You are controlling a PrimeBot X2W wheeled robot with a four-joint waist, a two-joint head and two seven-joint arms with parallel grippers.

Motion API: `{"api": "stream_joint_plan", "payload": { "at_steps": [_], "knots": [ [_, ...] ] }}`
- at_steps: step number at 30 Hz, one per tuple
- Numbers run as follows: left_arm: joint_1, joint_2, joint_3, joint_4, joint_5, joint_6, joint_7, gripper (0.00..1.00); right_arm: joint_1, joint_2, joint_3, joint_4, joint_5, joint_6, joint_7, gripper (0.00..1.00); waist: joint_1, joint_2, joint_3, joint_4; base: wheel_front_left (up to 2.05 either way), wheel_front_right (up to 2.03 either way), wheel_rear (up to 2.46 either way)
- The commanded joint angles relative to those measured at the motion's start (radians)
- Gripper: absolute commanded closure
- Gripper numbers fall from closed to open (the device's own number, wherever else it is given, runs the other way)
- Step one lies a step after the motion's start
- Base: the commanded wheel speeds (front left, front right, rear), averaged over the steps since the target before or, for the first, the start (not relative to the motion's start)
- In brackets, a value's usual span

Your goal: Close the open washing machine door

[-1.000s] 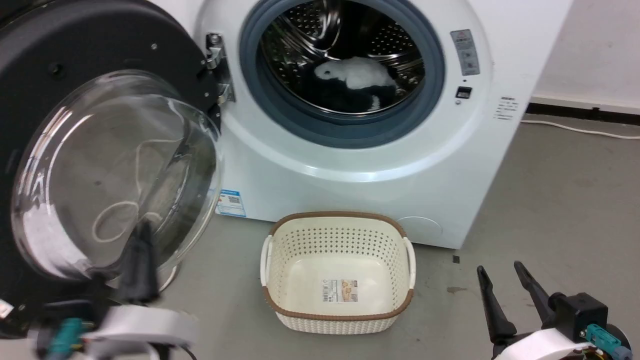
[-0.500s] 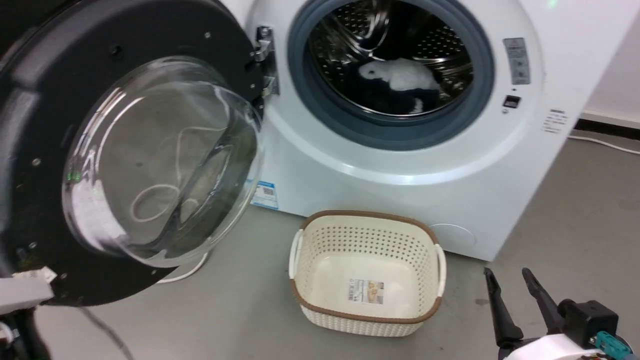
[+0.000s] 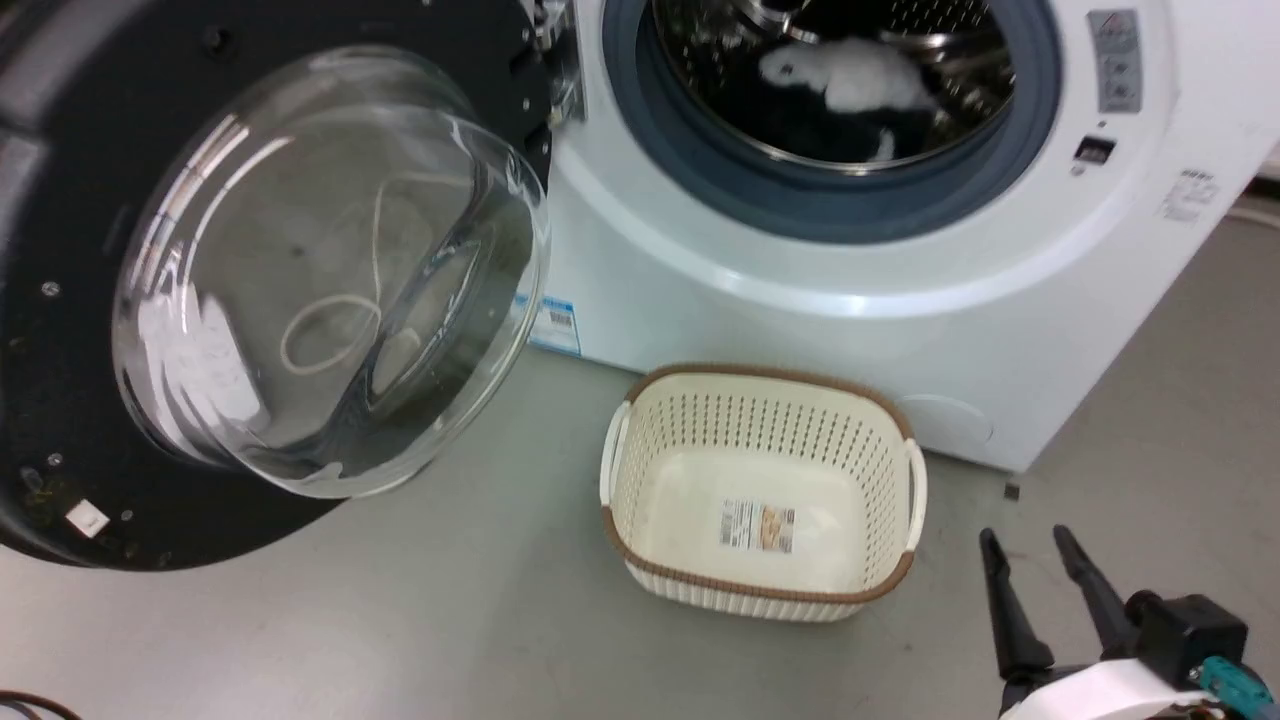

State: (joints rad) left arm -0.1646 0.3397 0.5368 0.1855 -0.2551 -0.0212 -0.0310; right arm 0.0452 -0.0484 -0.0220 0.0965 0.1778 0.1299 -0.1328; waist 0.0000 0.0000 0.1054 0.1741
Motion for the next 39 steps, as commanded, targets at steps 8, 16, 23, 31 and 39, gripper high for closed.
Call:
{"api": "stream_joint_plan", "payload": {
  "at_steps": [8, 16, 23, 31, 39],
  "knots": [
    [-0.054, 0.131, -0.121, 0.097, 0.012, -0.055, 0.018, 1.0, -0.035, -0.001, -0.022, -0.014, -0.004, 0.0, 0.004, 0.0, 0.0, 0.0, 0.076, 0.023, 0.0, 0.0, 0.0],
    [-0.003, 0.265, -0.368, 0.062, -0.213, -0.066, 0.073, 1.0, -0.046, -0.001, -0.025, 0.008, 0.019, 0.001, -0.011, 0.0, 0.0, 0.0, 0.06, 0.047, 0.0, 0.0, 0.0],
    [0.086, 0.463, -0.63, -0.129, -0.48, -0.074, 0.085, 1.0, -0.035, -0.001, -0.034, 0.054, 0.061, 0.001, -0.042, 0.0, 0.0, 0.0, 0.017, 0.075, 0.0, 0.0, 0.0],
    [0.04, 0.553, -0.877, -0.338, -0.613, -0.083, 0.062, 1.0, -0.016, -0.001, -0.065, 0.105, 0.112, 0.001, -0.074, 0.0, 0.0, 0.0, -0.03, 0.078, 0.0, 0.0, 0.0],
    [-0.093, 0.502, -1.134, -0.438, -0.662, -0.091, 0.079, 1.0, -0.009, -0.002, -0.105, 0.116, 0.151, 0.001, -0.094, 0.0, 0.0, 0.0, -0.035, 0.018, 0.0, 0.0, 0.0]
  ]
}}
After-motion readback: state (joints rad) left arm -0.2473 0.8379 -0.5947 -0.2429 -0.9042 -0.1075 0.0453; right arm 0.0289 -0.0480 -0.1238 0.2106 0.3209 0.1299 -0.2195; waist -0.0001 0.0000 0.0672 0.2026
